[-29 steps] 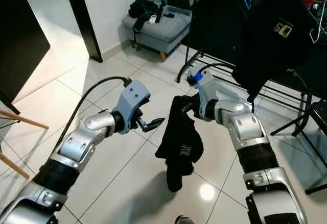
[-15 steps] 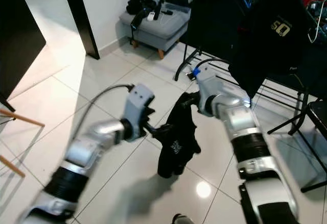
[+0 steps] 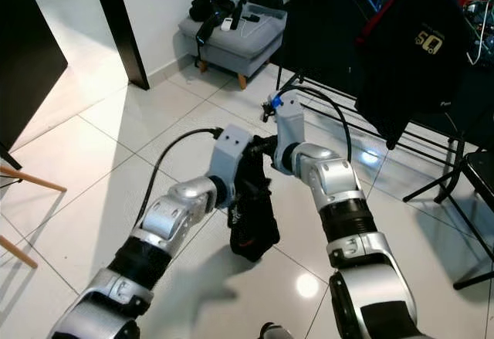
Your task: Hang hanger
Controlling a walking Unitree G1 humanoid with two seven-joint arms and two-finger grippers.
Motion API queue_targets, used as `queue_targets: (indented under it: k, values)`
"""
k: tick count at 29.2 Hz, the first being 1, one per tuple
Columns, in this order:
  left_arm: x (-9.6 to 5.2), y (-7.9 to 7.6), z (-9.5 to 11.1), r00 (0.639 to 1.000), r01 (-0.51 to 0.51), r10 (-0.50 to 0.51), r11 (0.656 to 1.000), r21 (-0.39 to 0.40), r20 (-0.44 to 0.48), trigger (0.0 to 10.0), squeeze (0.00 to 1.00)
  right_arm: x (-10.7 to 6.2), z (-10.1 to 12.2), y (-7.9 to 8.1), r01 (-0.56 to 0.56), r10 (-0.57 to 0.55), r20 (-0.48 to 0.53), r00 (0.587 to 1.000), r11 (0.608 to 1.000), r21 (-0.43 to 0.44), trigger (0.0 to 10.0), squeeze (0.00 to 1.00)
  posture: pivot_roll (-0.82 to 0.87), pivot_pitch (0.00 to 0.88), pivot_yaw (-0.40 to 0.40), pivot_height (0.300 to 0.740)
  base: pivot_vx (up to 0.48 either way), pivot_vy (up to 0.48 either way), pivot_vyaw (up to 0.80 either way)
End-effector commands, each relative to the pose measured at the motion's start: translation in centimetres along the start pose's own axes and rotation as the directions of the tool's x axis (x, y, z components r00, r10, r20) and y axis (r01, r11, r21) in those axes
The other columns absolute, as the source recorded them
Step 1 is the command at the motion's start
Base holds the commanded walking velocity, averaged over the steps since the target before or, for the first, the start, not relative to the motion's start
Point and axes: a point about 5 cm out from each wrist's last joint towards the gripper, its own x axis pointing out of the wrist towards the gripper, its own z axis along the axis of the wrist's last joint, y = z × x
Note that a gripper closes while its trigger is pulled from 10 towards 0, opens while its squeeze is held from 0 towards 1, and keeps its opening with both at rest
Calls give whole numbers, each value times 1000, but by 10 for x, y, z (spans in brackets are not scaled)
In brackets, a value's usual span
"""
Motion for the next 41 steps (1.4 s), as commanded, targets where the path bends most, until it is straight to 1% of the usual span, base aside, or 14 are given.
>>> queue_targets:
  k: [1, 6, 11, 14, 18, 19, 20, 21, 25, 30, 31, 33, 34, 41]
  values:
    - [3, 14, -4, 995, -103, 103, 995, 5, 8, 10000, 0, -3, 10, 8, -56, 56, 27, 998, 998, -3, 0, 0, -116, 161, -58, 740, 0, 0, 0]
    - [4, 28, -5, 983, -184, 184, 983, 24, 26, 10000, 0, -4, 12, 11, -65, 65, 27, 998, 998, -4, 0, 0, -112, 161, -55, 740, 0, 0, 0]
    - [7, 31, -8, 981, -192, 192, 981, 30, 19, 10000, 0, -4, 14, 15, -84, 83, 31, 996, 996, 5, 0, 0, -110, 159, -53, 740, 0, 0, 0]
    - [8, 30, -12, 984, -180, 180, 983, 35, 9, 10000, 0, -5, 15, 18, -96, 96, 32, 995, 995, 9, 0, 0, -109, 159, -52, 740, 0, 0, 0]
    - [12, 25, -11, 988, -154, 154, 988, -3, 25, 10000, 0, -6, 17, 22, -118, 117, 38, 992, 993, 24, 0, 0, -110, 156, -47, 740, 0, 0, 0]
    - [13, 21, -9, 992, -118, 118, 993, -21, 43, 10000, 0, -7, 18, 23, -125, 124, 38, 992, 992, 28, 0, 0, -110, 156, -47, 740, 0, 0, 0]
    - [13, 21, -9, 992, -118, 118, 993, -21, 43, 10000, 0, -7, 18, 23, -125, 124, 38, 992, 992, 28, 0, 0, -110, 156, -47, 740, 0, 0, 0]
    - [14, 16, -6, 995, -70, 72, 997, -30, 63, 10000, 0, -7, 18, 24, -130, 129, 38, 991, 991, 30, 0, 0, -110, 154, -46, 740, 0, 0, 0]
    - [15, 9, -2, 996, -12, 14, 1000, -19, 86, 10000, 0, -8, 18, 24, -139, 138, 37, 990, 990, 29, 0, 0, -110, 154, -46, 740, 0, 0, 0]
    - [16, 11, 0, 996, -7, 7, 1000, 3, 91, 10000, 0, -9, 18, 26, -153, 152, 32, 988, 988, 24, 0, 0, -109, 146, -42, 740, 0, 0, 0]
    - [17, 13, 0, 996, -8, 8, 1000, 4, 93, 5529, 0, -10, 18, 27, -158, 157, 30, 987, 987, 22, 0, 0, -109, 146, -42, 740, 0, 0, 0]
    - [17, 14, 1, 996, -9, 8, 1000, 3, 94, 5529, 0, -10, 18, 27, -161, 160, 28, 987, 987, 22, 0, 0, -109, 146, -42, 740, 0, 0, 0]
    - [17, 15, 1, 995, -9, 8, 1000, 3, 97, 0, 0, -10, 17, 28, -163, 162, 25, 986, 986, 22, 0, 0, -109, 146, -42, 740, 0, 0, 0]
    - [16, 21, 1, 995, -4, 3, 1000, 11, 104, 0, 0, -11, 15, 29, -166, 165, 17, 986, 986, 19, 0, 0, -106, 135, -40, 740, 0, 0, 0]
